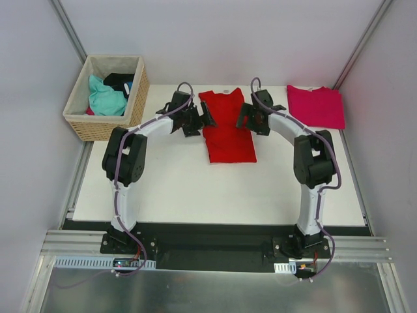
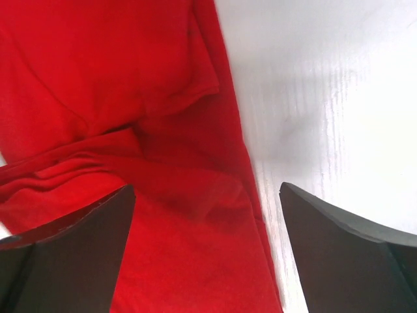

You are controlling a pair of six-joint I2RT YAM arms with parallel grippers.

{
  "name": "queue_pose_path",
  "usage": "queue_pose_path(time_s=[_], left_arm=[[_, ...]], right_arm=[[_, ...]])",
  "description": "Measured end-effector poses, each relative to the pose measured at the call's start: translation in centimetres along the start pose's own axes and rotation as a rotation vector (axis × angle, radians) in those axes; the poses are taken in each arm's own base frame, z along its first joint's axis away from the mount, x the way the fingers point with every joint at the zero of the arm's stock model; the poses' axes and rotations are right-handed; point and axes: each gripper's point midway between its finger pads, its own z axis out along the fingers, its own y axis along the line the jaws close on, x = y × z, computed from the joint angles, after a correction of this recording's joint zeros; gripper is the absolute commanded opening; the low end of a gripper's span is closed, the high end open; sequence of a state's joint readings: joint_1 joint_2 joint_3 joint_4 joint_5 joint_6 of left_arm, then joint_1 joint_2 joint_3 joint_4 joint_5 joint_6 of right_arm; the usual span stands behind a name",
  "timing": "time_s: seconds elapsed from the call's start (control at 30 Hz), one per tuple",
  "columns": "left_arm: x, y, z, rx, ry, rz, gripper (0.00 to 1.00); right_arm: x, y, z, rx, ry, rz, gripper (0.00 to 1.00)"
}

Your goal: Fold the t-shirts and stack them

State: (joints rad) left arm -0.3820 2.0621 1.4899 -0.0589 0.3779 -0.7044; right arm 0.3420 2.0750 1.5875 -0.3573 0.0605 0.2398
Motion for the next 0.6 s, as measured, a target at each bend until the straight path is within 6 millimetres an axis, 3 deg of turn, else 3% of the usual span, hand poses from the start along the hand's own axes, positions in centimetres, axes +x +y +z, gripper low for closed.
queue_pose_path(time_s=[0.1, 0.17, 0.23, 0.33, 0.4, 0.47, 0.6], left_arm=[[-1.0, -0.6, -0.4, 0.004, -0.03, 0.019, 0.99], [-1.4, -1.4, -1.2, 0.015, -0.044, 0.028, 0.99], [-1.8, -2.9, -2.6, 0.039, -0.064, 0.042, 0.99], [-1.7, -5.8, -5.0, 0.091, -0.095, 0.079, 0.99], [-0.3, -7.8, -6.5, 0.127, -0.099, 0.108, 0.99], [1.7, -9.4, -7.5, 0.155, -0.079, 0.125, 0.99], [6.8, -9.9, -6.9, 0.171, 0.007, 0.127, 0.99]], right_arm=[[-1.2, 0.4, -1.5, -0.013, -0.037, -0.007, 0.97], [-2.5, 1.1, -3.6, -0.037, -0.082, -0.009, 0.97], [-3.9, 1.9, -6.3, -0.067, -0.139, -0.009, 0.97], [-4.5, 3.0, -10.4, -0.111, -0.206, -0.018, 0.97], [-3.9, 3.7, -12.3, -0.139, -0.225, -0.028, 0.97], [-2.9, 3.9, -12.9, -0.15, -0.22, -0.039, 0.97], [2.1, 2.4, -10.5, -0.114, -0.114, -0.057, 0.96]])
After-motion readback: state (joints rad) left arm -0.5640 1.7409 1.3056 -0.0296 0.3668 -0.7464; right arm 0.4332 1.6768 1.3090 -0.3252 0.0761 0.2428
